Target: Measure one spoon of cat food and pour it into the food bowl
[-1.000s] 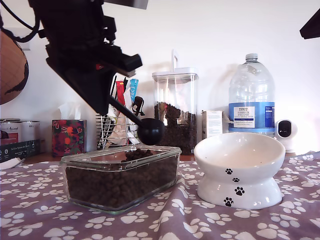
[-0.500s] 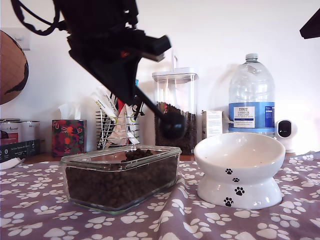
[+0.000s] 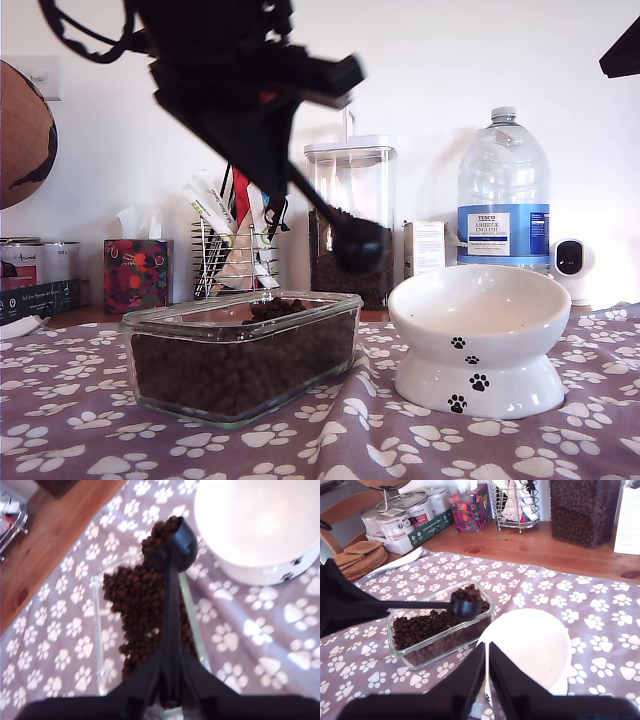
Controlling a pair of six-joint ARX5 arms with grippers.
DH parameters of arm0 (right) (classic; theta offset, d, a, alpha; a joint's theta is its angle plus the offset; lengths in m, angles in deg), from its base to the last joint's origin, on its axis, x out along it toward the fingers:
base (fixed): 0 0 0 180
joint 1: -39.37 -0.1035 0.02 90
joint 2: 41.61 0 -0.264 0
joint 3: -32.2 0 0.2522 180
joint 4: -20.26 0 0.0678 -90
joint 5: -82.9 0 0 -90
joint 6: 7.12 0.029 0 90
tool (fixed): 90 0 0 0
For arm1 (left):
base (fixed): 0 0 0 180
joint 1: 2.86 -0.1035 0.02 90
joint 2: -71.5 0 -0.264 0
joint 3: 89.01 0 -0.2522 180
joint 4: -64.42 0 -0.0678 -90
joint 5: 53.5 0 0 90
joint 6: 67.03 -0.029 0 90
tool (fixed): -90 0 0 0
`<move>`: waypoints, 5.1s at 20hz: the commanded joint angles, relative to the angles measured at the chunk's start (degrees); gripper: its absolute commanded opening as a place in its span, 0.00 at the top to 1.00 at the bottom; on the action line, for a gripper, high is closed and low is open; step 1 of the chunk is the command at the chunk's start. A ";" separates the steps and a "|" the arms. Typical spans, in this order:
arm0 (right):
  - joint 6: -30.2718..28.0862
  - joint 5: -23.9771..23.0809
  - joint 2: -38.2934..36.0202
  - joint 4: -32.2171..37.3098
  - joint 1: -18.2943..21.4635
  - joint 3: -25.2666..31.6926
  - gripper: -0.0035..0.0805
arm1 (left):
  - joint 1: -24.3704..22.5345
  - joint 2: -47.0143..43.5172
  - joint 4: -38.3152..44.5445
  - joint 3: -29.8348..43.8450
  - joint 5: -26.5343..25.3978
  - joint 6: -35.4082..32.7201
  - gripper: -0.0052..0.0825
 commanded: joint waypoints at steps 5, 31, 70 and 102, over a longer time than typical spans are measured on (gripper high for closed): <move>-0.02 0.02 0.35 0.57 -0.48 -0.59 0.97 | 2.08 -0.72 4.44 0.52 1.75 -0.11 0.97; 0.00 0.02 0.35 0.57 -0.48 -0.59 0.97 | -6.29 9.03 12.24 0.52 28.15 11.19 0.97; -0.04 0.02 1.07 0.66 -0.50 -0.59 0.97 | -26.34 13.86 18.05 0.50 76.65 32.87 0.97; -1.95 0.04 2.21 1.03 -0.59 -0.59 0.97 | -33.22 19.06 30.21 0.48 99.62 51.30 0.97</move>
